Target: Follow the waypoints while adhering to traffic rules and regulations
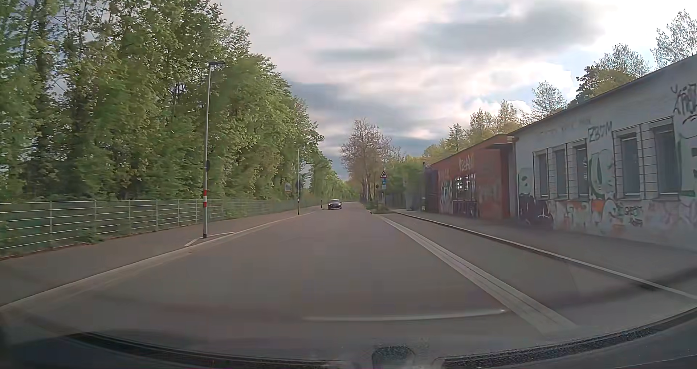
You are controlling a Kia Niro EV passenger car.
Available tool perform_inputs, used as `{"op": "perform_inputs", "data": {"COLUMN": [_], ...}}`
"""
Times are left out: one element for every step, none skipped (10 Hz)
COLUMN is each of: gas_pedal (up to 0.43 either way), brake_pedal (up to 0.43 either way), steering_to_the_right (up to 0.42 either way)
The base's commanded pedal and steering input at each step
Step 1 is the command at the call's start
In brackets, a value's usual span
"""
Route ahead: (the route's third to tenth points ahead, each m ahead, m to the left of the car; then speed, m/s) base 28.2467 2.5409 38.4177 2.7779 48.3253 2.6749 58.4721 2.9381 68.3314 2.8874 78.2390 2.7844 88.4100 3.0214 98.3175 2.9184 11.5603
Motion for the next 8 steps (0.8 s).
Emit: {"op": "perform_inputs", "data": {"gas_pedal": [0.098,0.098,0.098,0.098,0.098,0.098,0.098,0.098], "brake_pedal": [0.000,0.000,0.000,0.000,0.000,0.000,0.000,0.000], "steering_to_the_right": [0.001,-0.002,-0.003,-0.003,-0.004,-0.005,-0.005,-0.005]}}
